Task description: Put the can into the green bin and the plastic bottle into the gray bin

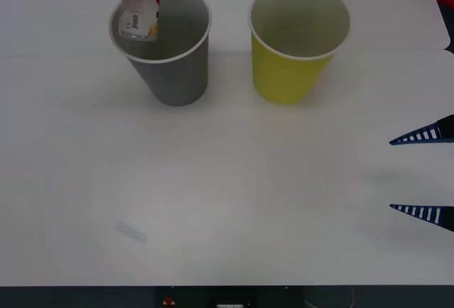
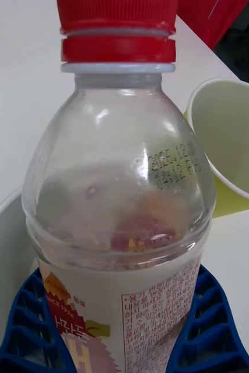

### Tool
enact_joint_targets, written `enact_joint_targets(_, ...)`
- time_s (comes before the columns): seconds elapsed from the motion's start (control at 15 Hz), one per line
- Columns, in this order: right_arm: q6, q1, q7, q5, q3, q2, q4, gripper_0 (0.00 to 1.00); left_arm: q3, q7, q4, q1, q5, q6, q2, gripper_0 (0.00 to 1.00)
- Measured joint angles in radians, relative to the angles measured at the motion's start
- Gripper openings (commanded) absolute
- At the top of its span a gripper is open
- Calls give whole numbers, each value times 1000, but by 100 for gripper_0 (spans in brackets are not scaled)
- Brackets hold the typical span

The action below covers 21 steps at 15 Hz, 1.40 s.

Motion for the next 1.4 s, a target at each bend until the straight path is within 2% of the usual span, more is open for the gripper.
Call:
enact_joint_targets(0.07, 0, 0, 0, 0, 0, 0, 0, 100, 0, 0, 0, 0, 2, 0, 0, 64)
enact_joint_targets(0.13, 0, 0, 0, 0, 0, 0, 0, 100, 0, -1, 0, 0, 4, -1, 0, 100)
enact_joint_targets(0.67, 0, 0, 0, 0, 0, 0, 0, 100, -9, -21, -8, 1, 23, -6, 3, 100)
enact_joint_targets(0.8, 0, 0, 0, 0, 0, 0, 0, 100, -9, -31, -27, 1, 36, -36, 24, 100)
enact_joint_targets(0.93, 0, 0, 0, 0, 0, 0, 0, 100, 1, -87, -41, 10, 95, -77, 63, 100)
enact_joint_targets(1.07, 0, 0, 0, 0, 0, 0, 0, 100, 87, -146, -69, 89, 148, -112, 78, 100)
enact_joint_targets(1.27, 0, 0, 0, 0, 0, 0, 0, 100, 323, -162, -216, 278, 128, -191, 79, 100)
enact_joint_targets(1.4, 0, 0, 0, 0, 0, 0, 0, 100, 456, -181, -317, 406, 152, -224, 78, 100)
